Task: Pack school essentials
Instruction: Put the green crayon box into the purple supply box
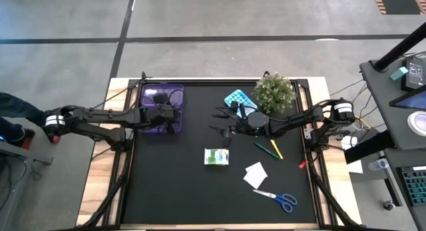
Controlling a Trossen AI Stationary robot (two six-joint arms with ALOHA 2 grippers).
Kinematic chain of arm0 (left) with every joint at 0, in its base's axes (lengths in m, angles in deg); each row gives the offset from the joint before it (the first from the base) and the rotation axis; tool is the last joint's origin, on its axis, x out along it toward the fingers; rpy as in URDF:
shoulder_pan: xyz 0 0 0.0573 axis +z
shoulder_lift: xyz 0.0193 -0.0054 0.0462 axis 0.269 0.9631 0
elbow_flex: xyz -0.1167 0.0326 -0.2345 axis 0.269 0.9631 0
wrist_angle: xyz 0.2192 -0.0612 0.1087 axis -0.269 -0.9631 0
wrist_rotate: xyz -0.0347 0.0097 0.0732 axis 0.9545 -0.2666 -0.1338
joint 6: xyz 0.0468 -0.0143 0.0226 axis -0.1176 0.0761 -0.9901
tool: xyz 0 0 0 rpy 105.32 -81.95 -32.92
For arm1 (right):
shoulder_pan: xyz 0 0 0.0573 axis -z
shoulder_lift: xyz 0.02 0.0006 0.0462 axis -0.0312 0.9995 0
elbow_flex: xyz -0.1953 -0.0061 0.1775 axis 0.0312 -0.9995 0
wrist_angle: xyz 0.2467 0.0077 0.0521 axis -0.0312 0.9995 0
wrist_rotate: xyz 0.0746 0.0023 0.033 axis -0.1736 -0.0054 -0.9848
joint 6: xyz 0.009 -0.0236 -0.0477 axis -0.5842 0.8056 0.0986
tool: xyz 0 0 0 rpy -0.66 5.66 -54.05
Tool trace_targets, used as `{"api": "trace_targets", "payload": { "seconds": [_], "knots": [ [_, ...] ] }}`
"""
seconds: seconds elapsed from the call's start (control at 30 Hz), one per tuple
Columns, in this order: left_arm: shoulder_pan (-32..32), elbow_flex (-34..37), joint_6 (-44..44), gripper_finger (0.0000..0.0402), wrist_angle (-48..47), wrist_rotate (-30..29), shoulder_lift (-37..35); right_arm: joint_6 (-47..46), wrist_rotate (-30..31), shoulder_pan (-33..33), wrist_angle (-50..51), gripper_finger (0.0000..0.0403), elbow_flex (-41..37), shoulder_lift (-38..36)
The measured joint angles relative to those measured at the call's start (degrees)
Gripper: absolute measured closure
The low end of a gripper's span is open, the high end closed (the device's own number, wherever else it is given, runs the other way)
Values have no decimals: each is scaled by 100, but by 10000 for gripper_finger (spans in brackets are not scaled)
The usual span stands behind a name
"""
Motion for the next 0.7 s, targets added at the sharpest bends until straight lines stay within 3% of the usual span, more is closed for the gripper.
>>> {"api": "trace_targets", "payload": {
  "seconds": [0.2, 0.33, 0.47, 0.57, 0.7],
  "knots": [
    [-17, -4, 444, 274, 331, 21, 0, -273, 0, -14, 73, 202, 0, -7],
    [-247, -4, 691, 274, 1451, 632, -2, -808, -16, -123, 551, 202, -2, -50],
    [-779, 1, 757, 274, 3010, 1375, 3, -1101, -17, -366, 944, 202, -2, -159],
    [-1326, 7, 755, 274, 3910, 1454, 4, -1188, -7, -626, 1351, 202, -2, -301],
    [-2045, 15, 847, 274, 4440, 1456, 9, -1598, 3, -1021, 1720, 202, -2, -563]
  ]
}}
